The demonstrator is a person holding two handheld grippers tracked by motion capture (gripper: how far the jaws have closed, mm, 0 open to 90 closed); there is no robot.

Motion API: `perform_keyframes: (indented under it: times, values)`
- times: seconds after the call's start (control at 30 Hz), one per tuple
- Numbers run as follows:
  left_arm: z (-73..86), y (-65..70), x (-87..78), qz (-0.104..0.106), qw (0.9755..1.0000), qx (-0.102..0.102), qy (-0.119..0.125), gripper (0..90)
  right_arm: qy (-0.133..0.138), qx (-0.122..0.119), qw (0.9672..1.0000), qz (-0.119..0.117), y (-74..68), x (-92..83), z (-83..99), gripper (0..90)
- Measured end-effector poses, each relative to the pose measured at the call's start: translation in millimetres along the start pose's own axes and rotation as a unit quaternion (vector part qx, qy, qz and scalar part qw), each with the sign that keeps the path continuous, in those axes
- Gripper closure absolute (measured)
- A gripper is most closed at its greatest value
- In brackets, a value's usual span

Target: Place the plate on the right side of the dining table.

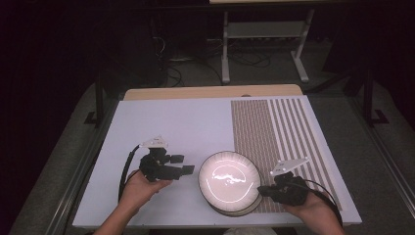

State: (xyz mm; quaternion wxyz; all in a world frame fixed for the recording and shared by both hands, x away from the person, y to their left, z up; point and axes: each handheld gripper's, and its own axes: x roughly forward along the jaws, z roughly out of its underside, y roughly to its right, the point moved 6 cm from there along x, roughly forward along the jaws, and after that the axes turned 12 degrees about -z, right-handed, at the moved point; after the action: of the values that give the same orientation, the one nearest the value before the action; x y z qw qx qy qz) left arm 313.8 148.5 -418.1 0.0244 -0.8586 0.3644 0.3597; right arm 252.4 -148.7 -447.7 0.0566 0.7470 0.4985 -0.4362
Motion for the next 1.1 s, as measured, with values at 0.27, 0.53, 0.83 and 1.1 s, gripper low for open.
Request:
perform_keyframes:
  times: [0.27,0.53,0.83,1.1]
  values:
    - [2.2,6.6,6.3,-0.002,0.9998,-0.01,-0.02,36.2,0.005,-0.001,1.0,0.0,-0.2,9.4,-7.2,89.3]
    - [7.0,18.1,18.1,0.0,0.9988,-0.006,-0.048,38.8,0.016,0.01,0.9998,0.0,4.1,11.1,-8.3,89.3]
    - [9.6,21.3,26.1,-0.016,0.9975,-0.016,-0.068,44.1,0.014,-0.002,0.9999,-0.003,0.3,26.2,-16.1,89.3]
    - [8.4,16.6,28.8,-0.043,0.9964,-0.026,-0.068,55.3,0.021,-0.002,0.9998,0.004,0.2,38.0,-23.6,89.3]
